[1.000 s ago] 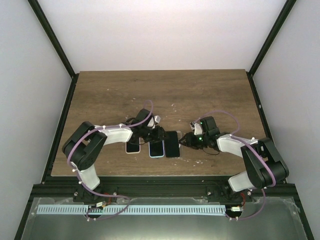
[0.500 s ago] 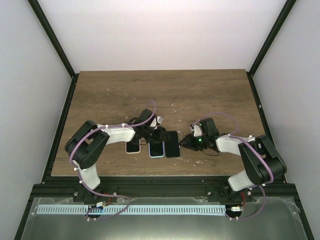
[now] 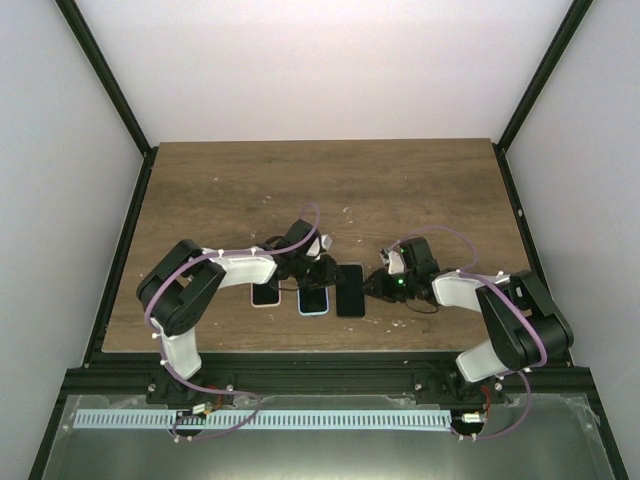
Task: Put the phone into the phone case
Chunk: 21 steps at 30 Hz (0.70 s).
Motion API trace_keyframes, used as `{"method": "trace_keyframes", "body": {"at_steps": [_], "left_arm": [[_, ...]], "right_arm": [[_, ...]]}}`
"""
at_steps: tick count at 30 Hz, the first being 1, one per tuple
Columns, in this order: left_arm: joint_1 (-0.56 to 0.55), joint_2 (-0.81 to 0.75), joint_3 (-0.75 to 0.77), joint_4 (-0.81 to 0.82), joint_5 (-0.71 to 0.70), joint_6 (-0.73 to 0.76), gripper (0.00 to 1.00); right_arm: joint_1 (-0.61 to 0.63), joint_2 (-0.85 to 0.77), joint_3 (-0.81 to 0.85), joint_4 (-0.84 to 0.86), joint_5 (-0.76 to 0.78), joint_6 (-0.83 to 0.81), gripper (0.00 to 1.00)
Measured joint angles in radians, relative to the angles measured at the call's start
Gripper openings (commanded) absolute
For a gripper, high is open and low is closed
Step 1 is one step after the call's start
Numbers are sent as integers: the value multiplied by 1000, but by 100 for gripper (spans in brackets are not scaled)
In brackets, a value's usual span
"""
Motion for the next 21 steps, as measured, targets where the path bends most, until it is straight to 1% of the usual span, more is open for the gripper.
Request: {"method": "trace_keyframes", "body": {"at_steps": [5, 6, 8, 10, 18, 21], "left_arm": [[0, 0, 0, -4, -2, -5, 37], [0, 0, 2, -8, -3, -5, 37], [-2, 0, 11, -26, -6, -2, 37], [-4, 0, 24, -47, -9, 6, 38], [-8, -36, 37, -109, -16, 27, 41], [-8, -61, 37, -126, -16, 40, 42]], "right_arm": [[0, 2, -1, 4, 2, 1, 22], [0, 2, -1, 3, 4, 2, 23], [0, 0, -1, -3, 6, 4, 29], [2, -11, -1, -21, 11, 9, 32], [11, -95, 10, -126, 35, 37, 31], [25, -111, 19, -171, 36, 53, 32]]}}
